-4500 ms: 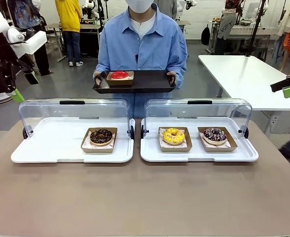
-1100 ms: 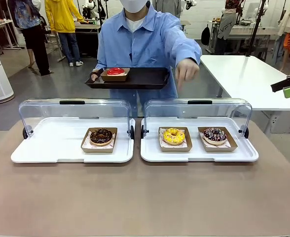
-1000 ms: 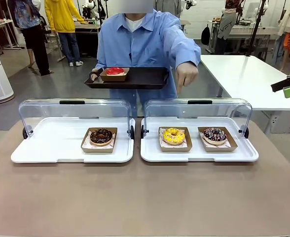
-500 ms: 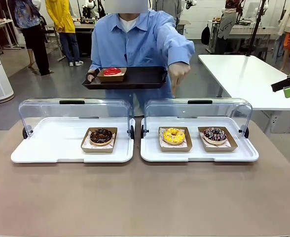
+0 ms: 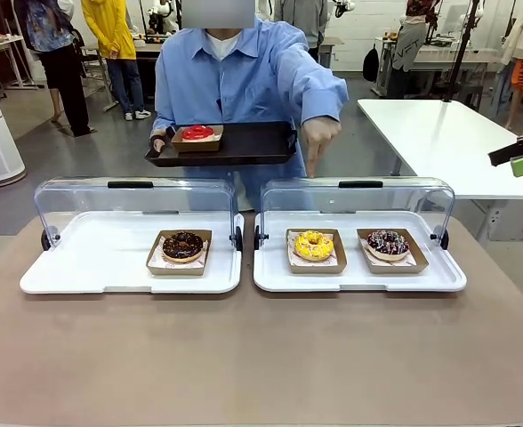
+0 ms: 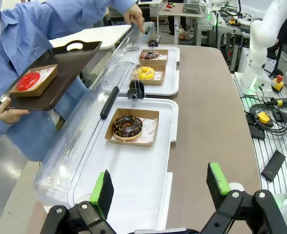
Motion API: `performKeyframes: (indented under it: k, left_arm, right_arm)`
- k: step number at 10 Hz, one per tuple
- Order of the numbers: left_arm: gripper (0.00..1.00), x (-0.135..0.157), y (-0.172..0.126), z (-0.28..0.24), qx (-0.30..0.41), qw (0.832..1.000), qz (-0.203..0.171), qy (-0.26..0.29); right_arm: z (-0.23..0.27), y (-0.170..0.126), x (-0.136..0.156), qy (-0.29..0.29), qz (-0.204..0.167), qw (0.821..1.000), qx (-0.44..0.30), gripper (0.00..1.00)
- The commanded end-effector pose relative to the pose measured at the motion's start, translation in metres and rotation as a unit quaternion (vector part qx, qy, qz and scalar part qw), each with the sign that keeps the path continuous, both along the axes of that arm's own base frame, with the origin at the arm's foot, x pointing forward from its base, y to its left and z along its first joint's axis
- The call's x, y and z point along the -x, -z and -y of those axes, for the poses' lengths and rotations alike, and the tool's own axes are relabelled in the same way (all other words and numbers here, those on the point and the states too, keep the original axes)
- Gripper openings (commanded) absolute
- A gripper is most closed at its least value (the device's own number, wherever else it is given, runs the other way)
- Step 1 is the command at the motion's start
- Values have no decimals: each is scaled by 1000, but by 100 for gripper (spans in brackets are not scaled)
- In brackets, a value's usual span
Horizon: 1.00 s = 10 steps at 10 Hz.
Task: Provide the desired donut to the person.
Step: Pick up and lift the Paper togo box containing the Donut pointed at by the person.
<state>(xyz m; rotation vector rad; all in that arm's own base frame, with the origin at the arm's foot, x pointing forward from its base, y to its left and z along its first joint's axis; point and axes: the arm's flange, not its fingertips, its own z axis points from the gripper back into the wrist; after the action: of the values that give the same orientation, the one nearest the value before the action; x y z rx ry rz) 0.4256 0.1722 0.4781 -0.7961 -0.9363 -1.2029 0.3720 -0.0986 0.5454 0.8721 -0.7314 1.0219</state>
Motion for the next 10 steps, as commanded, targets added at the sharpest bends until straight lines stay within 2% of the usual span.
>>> performKeyframes:
  k: [1,5,8,10]
  left_arm:
    - [100,0,0,1,-2,1000,0,-8]
    - [100,0,0,1,-2,1000,0,-8]
    - [100,0,0,1,-2,1000,0,-8]
    - [100,0,0,1,-2,1000,0,-8]
  right_arm:
    - [-18,-7,-5,3,14,999,36,100]
    - [-107,-43,-35,-4,24,988,155,100]
    - [-164,-42,-49,-4,34,968,248,100]
    - [-199,-31,-55,-8,43,951,307,100]
